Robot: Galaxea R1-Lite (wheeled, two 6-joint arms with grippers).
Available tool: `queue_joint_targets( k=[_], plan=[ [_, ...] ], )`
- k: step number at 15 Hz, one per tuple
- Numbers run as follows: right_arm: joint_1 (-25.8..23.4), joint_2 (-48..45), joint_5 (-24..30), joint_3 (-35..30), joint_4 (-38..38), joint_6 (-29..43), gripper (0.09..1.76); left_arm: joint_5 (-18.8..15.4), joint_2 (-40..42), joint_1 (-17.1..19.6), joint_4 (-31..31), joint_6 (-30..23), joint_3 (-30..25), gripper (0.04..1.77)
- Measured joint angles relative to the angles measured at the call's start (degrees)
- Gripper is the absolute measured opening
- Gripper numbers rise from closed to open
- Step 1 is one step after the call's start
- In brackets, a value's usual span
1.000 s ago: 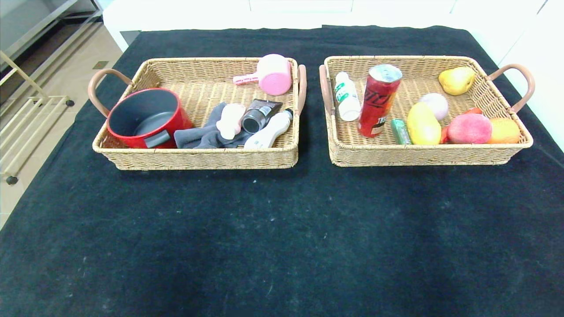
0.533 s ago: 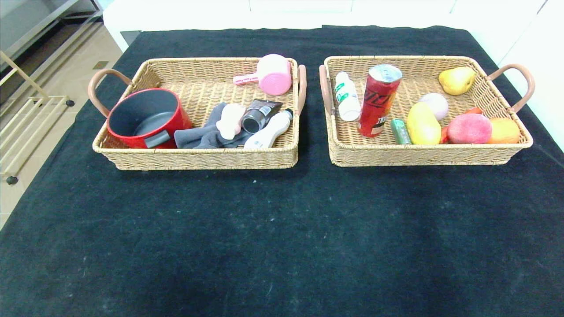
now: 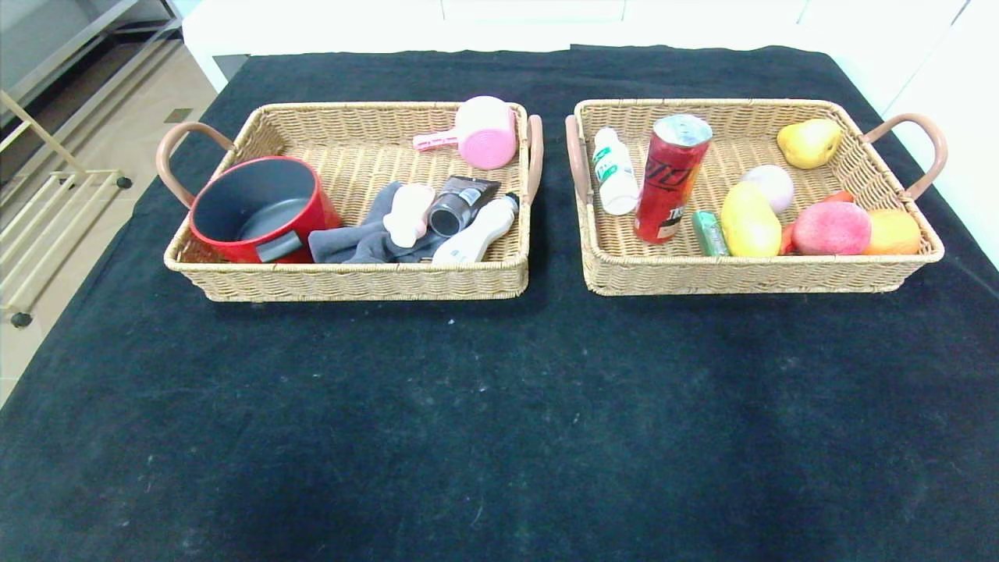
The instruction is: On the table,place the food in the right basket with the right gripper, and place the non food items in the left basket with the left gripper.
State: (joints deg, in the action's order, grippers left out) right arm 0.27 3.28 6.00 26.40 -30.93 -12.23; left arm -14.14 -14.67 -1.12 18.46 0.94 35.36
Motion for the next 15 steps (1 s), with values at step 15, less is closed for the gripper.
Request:
queue_joint_targets(
  k=[15],
  plan=[
    [-0.09, -3.3, -6.33, -25.22, 32.93, 8.42, 1.71, 8.11, 14.67, 0.85, -19.5, -0.61, -33.68, 1.72]
  ],
)
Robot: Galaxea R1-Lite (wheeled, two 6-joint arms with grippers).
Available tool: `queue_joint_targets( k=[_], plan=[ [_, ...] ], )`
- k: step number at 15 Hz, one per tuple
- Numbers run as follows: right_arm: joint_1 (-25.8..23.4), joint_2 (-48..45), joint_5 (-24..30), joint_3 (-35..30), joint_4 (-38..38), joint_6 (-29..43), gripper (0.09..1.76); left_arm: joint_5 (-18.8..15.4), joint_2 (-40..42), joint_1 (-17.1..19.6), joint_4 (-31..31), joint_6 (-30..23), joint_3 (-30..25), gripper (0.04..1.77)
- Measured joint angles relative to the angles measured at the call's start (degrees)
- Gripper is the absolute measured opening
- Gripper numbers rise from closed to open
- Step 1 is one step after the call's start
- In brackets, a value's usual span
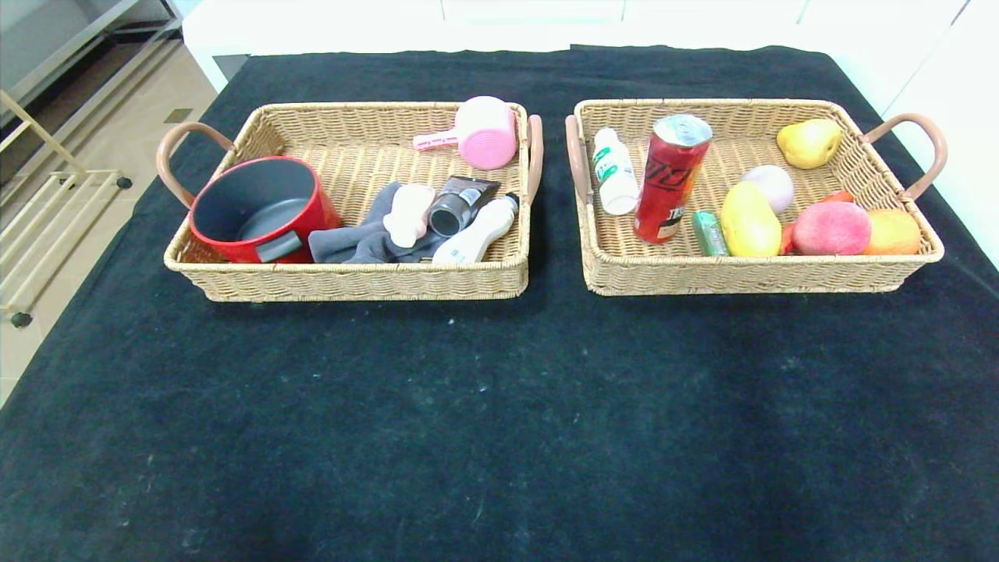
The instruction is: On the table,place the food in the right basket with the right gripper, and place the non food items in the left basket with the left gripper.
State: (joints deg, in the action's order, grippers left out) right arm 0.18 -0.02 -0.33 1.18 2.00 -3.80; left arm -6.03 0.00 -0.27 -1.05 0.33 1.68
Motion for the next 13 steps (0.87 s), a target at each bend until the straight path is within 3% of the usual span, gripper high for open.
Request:
queue_joint_targets(
  k=[4, 7, 13],
  plan=[
    [0.06, 0.0, 0.62, -0.88, -3.05, 0.23, 1.71, 1.6, -0.13, 0.0, 0.78, -2.11, -0.45, 1.72],
    [0.06, 0.0, 0.33, -1.02, -2.73, 1.79, 1.71, 6.58, -0.02, 0.0, 1.0, -1.48, -0.56, 1.72],
    [0.06, 0.0, 0.33, -1.18, -2.4, 1.85, 1.71, 6.33, 0.05, 0.11, 3.28, 0.2, -0.76, 1.72]
  ],
)
